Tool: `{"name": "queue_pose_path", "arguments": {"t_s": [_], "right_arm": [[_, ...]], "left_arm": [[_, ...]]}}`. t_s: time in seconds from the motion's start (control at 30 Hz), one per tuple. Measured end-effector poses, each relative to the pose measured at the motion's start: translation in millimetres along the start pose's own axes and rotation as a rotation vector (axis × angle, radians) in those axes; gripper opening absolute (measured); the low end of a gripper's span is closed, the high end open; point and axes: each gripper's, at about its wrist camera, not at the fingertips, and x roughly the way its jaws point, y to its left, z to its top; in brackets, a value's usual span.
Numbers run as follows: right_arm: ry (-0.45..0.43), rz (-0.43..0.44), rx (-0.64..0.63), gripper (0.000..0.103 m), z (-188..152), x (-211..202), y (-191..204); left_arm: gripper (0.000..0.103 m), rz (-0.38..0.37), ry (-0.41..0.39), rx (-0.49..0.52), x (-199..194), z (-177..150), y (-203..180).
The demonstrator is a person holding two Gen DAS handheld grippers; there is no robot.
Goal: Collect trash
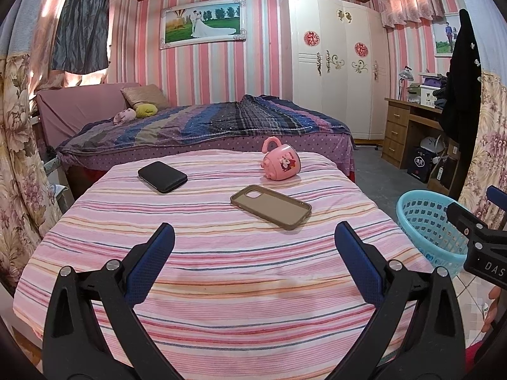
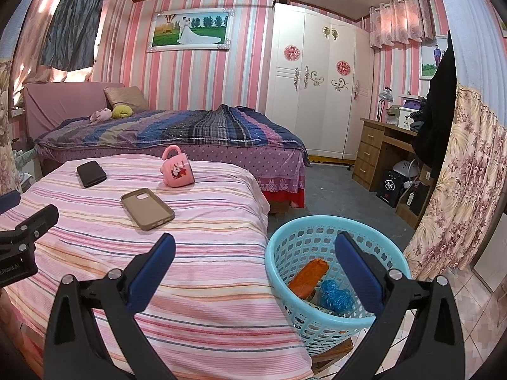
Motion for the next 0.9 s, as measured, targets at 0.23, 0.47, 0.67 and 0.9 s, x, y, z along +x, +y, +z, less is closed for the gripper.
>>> {"name": "queue_pose_path", "arguments": {"t_s": [0.23, 0.47, 0.67, 0.9], "right_arm": [[0.001, 0.0, 0.005, 0.098, -0.4, 0.4, 0.5], [0.002, -0.001, 0.007, 0.098, -0.4, 0.2, 0.5], [0.004, 0.0, 0.007, 0.098, -0.4, 0.2, 0.6], [0.005, 0.0, 0.006, 0.098, -0.3, 0.2, 0.5]], "left_arm": [[0.098, 0.0, -0.001, -0.003, 0.5, -0.6, 1.2], [0.098, 0.0, 0.0, -0.001, 0.2, -0.4, 1.0], [0.098, 0.0, -0.001, -0.002, 0.2, -0.3, 0.7], [0.098, 0.002, -0.002, -0.002, 0.6, -1.2, 1.1]]}}
